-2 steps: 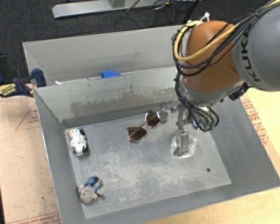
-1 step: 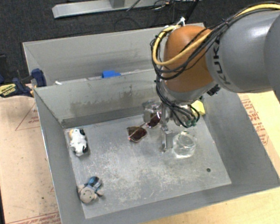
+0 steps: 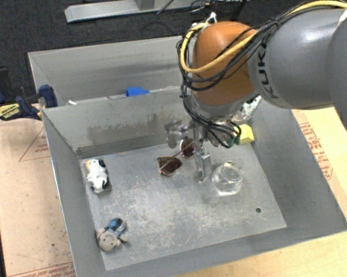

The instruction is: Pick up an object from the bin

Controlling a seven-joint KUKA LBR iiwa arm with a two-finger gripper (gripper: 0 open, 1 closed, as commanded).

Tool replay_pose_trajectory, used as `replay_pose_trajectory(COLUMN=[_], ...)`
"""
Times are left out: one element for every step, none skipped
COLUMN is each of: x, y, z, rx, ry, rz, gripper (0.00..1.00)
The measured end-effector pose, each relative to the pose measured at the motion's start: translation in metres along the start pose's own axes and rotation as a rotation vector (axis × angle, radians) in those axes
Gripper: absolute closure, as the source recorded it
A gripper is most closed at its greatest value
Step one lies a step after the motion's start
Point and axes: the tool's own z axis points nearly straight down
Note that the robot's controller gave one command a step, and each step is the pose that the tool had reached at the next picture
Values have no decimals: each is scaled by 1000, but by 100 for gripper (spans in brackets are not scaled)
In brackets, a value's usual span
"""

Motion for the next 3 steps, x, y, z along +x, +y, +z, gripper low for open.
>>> replay_pose_trajectory(x=[-8,-23,-22], y=[-4,-13,-14], z=[0,69,64], rx=[1,0,0], ry=[-5,0,-4], rz=[9,-17,-163], gripper=[0,0,100])
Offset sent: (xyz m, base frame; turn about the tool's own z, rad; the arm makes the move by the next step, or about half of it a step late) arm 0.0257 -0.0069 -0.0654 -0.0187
